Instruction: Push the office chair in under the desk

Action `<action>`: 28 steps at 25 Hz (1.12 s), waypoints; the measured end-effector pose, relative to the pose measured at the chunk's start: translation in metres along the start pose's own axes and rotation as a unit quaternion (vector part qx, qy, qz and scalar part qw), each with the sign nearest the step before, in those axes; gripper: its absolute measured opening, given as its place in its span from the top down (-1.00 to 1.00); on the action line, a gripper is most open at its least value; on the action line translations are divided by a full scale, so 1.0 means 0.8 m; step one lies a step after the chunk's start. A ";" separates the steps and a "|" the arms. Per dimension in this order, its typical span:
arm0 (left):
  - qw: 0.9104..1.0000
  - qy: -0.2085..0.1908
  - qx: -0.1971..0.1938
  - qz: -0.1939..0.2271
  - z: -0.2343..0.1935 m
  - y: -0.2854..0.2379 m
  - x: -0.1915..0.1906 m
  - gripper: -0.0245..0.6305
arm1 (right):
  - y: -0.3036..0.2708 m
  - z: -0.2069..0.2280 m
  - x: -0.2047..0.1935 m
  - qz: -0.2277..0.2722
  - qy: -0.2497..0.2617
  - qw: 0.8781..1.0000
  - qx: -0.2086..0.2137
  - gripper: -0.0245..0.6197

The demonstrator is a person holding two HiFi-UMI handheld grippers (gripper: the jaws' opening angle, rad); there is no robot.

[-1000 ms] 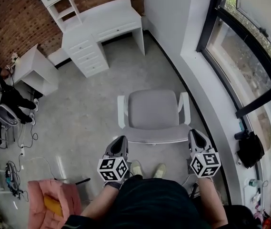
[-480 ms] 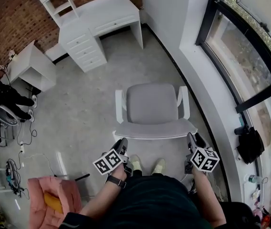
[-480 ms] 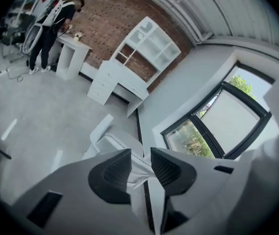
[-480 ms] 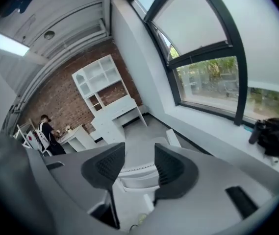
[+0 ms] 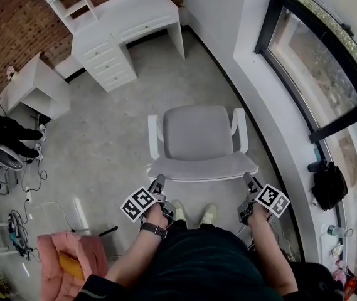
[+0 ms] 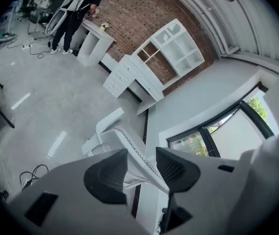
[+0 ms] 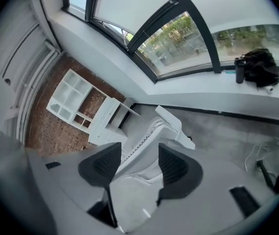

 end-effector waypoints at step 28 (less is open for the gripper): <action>0.990 0.144 0.004 -0.006 -0.030 -0.070 0.007 0.35 | -0.091 0.016 -0.003 -0.079 -0.109 0.991 0.006 0.33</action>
Point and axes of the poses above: the fingertips, and each gripper's own axes: y backward along the fingers, z to its right, x out of its top, the point moved 3 cm from there along y, backward along the fingers, and after that the axes turned 15 degrees about y, right-handed, at the moved point
